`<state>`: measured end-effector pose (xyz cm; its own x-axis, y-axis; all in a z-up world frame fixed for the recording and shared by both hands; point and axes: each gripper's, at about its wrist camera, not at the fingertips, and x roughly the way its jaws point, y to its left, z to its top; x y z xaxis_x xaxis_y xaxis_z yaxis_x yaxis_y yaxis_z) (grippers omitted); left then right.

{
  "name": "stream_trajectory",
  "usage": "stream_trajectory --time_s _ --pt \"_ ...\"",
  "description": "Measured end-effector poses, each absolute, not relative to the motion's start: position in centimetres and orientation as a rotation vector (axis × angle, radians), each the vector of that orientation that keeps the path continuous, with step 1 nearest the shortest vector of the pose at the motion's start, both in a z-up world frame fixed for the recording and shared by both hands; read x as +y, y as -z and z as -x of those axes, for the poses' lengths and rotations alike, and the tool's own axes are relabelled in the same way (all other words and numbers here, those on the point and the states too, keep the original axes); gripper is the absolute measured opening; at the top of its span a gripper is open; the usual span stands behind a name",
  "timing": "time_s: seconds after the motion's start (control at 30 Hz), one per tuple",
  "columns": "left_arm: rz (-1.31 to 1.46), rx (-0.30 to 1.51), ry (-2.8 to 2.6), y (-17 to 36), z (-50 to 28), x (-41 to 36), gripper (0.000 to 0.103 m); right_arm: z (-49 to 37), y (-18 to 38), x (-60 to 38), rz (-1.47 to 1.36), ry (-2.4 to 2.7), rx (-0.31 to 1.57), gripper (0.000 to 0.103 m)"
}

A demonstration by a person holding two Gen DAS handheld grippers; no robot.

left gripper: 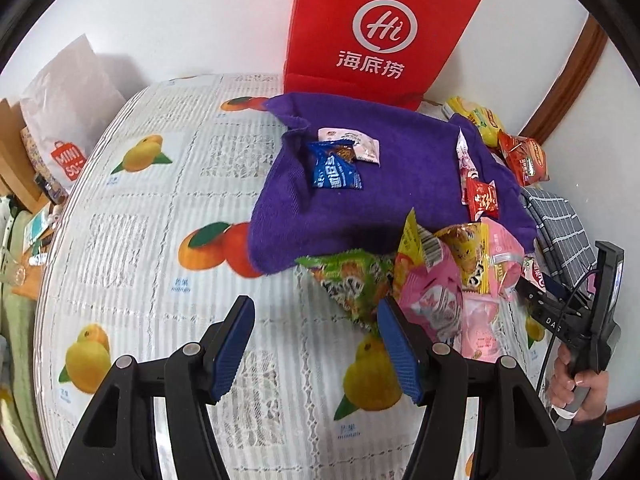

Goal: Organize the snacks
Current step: 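Grasp the white strawberry packet with the right tool while the left moves to the pile, then grasp the green snack packet with the left tool while the right lifts the strawberry packet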

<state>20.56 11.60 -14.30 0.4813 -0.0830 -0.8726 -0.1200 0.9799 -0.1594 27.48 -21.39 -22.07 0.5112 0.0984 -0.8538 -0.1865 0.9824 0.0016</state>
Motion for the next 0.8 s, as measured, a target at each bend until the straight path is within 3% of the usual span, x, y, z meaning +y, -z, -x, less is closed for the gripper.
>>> stream_trajectory --time_s 0.17,0.8 --pt "0.222 1.057 -0.011 14.0 -19.3 11.7 0.062 -25.3 20.8 -21.2 0.06 -0.234 1.022 0.043" --pt "0.237 1.045 0.069 14.6 -17.4 9.0 0.062 -20.2 21.0 -19.8 0.028 -0.333 1.013 0.042"
